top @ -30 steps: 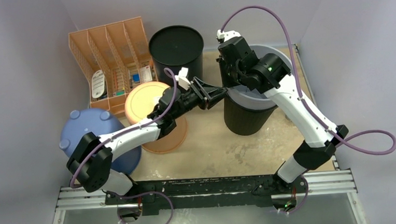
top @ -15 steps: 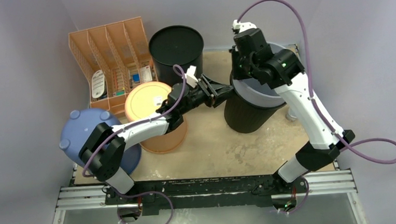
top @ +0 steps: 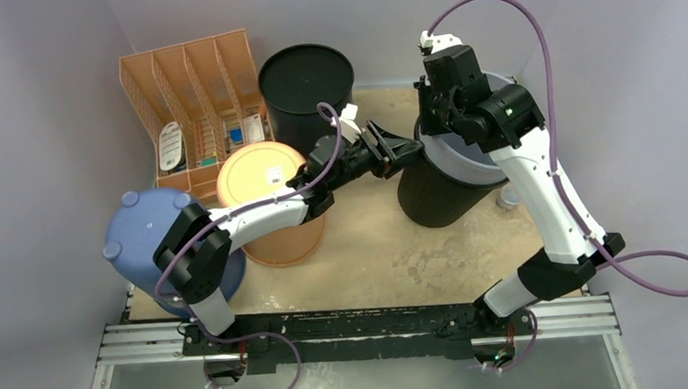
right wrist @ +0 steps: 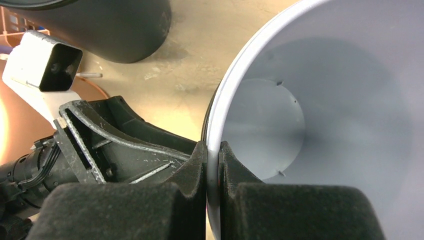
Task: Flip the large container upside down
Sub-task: Adjust the container in the container.
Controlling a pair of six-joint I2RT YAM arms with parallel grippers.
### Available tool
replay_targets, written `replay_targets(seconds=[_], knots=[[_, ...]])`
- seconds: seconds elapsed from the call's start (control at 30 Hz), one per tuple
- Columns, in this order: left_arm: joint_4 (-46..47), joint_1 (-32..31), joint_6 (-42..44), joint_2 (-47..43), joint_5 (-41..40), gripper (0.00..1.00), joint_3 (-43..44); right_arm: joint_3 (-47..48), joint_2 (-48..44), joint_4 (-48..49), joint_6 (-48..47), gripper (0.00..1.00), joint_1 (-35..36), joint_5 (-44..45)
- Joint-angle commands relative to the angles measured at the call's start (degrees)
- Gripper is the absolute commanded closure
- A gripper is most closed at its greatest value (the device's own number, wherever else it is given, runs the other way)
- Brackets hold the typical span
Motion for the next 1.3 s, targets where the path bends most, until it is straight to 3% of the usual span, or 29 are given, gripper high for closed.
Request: replay_targets(seconds=[0.0,0.13,0.33,0.5,0.67,0.9,1.0,1.1,1.27], knots=[[3.82,-1.10,1.76,0.76,-3.52,0.45,1.77,3.34,0.18,0.45,-3.01,1.00,0.22,4.21],[6.43,-1.43,2.94,2.47,-2.49,0.46,2.04,5.79,1.39,0.31,-5.00,1.00,0.22,7.65],[12.84,-1.53,-1.91,6.10,0.14,0.52,1.95,4.05,1.93,1.18,-4.90,1.00,0.24,7.95],[5.88,-1.62,0.95,6.02,-0.59,0.53,6.30,2.86,1.42,1.46,-5.41,1.00,0.32,8.57],[2.85,-1.75,-0.11,9.40,2.49,0.67,10.79,1.74,0.81,2.54,-5.25,1.00,0.45,8.55],[0.83,-2.14,-1.20,10.66,2.20,0.78,12.28,-0.19,0.25,3.63,-5.46,1.00,0.44,7.79],[0.61,-2.32,-1.36,11.21,2.46,0.78,12.71,-0.46,0.10,4.17,-5.67,1.00,0.48,7.36],[0.74,-2.71,-1.37,12.08,3.43,0.69,13.40,-0.53,0.02,4.69,-5.65,1.00,0.43,6.70],[1.60,-3.02,-2.36,12.93,3.39,0.73,13.70,-0.83,-0.45,5.76,-5.32,1.00,0.42,5.48]])
